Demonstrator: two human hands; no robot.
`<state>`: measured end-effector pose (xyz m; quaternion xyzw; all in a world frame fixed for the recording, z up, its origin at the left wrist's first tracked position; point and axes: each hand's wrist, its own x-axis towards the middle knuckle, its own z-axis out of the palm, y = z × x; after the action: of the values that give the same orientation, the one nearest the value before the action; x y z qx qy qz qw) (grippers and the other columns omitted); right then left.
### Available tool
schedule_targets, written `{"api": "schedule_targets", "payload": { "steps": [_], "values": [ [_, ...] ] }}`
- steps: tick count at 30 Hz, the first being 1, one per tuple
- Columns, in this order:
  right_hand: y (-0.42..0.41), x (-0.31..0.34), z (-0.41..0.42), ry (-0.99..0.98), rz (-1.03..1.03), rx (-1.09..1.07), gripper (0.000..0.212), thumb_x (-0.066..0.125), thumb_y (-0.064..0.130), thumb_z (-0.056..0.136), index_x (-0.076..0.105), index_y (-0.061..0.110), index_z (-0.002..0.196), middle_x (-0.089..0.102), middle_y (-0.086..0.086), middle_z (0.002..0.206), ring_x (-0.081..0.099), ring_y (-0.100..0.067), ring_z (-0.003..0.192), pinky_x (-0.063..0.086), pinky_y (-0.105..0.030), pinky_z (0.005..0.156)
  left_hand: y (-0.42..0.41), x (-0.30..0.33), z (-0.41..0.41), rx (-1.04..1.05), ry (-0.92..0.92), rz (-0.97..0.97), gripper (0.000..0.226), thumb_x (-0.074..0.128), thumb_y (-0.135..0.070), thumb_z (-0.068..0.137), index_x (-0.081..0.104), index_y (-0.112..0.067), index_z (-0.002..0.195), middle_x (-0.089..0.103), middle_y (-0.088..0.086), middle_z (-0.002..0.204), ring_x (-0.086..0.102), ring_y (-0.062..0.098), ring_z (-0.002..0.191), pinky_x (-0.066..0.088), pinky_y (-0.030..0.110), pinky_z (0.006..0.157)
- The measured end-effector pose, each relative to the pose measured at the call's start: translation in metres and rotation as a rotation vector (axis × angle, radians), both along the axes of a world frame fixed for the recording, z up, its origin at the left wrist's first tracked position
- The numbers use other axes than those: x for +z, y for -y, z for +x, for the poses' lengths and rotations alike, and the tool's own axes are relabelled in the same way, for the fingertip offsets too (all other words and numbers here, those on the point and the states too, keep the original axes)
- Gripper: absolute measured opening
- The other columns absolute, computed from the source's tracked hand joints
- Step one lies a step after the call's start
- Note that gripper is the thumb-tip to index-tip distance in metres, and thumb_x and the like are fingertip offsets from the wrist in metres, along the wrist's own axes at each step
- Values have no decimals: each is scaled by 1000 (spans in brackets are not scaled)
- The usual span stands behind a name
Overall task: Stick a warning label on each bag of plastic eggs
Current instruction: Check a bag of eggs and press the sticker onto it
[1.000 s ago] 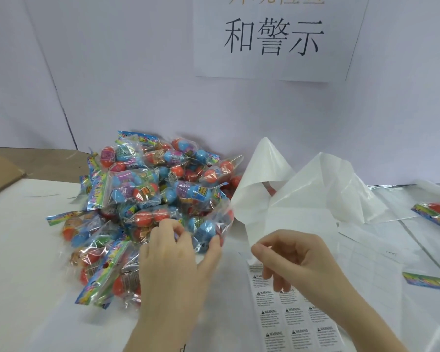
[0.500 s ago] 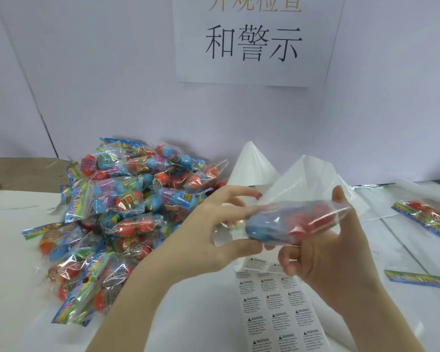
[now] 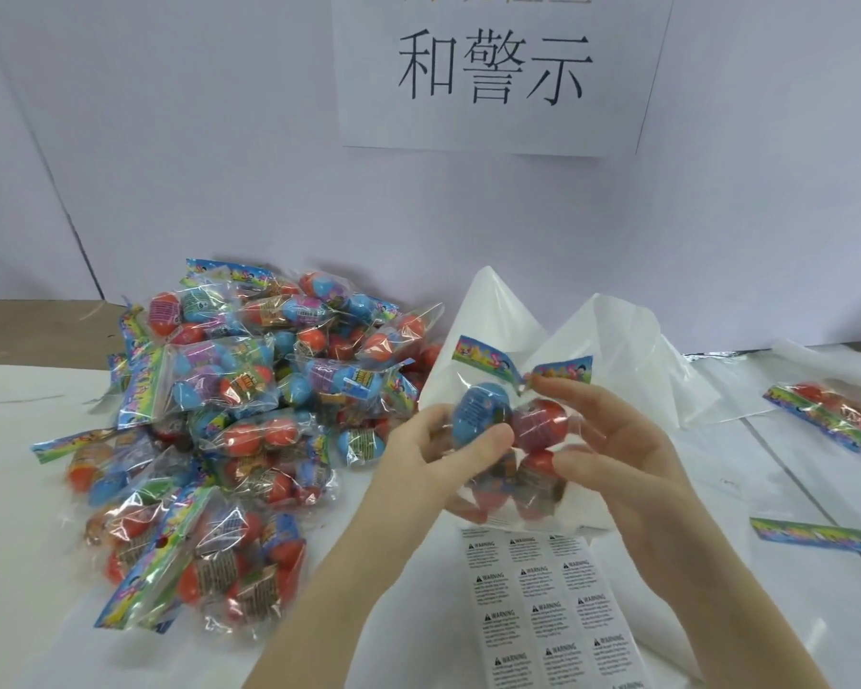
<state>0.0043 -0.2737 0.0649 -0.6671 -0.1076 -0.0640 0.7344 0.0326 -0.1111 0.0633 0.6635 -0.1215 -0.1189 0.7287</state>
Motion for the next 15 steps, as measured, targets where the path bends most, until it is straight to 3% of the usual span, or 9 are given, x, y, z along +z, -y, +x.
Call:
{"api": "schedule_targets", "payload": {
  "steps": [4,6,7,9,11,15],
  "values": [
    [-6,3,0,87,-84,-201,27,72,14,59,75,34,78,73,4,81,60,-18,75,44,-41,78,1,-6,-5,-40,93,-19,34,76,-28,62,63,-15,91,69,-7,71,63,11,56,47,21,46],
    [-9,4,-1,102,-45,-269,41,86,9,43,76,32,75,71,2,71,60,-15,64,49,-34,69,0,-11,-6,-42,169,48,35,85,-27,62,65,-23,90,69,-10,75,63,7,67,50,22,51],
    [-9,4,-1,101,19,-302,41,87,16,36,76,31,73,69,3,64,59,-11,58,50,-25,61,0,-12,-6,-51,201,85,33,82,-29,61,66,-26,89,69,-12,76,63,5,71,52,23,55],
    [-8,4,0,102,147,-381,26,78,26,42,75,29,68,63,5,55,55,-5,49,46,-14,51,1,-14,-7,-91,215,101,25,77,-29,62,68,-30,85,69,-15,75,62,3,74,52,22,58],
    [-7,4,1,109,216,-480,17,75,27,48,75,28,65,61,5,50,52,-5,43,44,-12,48,1,-14,-8,-126,204,89,20,75,-27,64,71,-33,83,70,-14,76,63,4,73,52,22,59],
    [-11,1,2,129,284,-601,16,72,29,60,70,23,75,60,7,49,54,-4,44,45,-11,51,4,-13,-10,-151,152,46,30,77,-35,60,69,-27,88,71,-8,78,67,14,67,55,33,56]
  ]
}}
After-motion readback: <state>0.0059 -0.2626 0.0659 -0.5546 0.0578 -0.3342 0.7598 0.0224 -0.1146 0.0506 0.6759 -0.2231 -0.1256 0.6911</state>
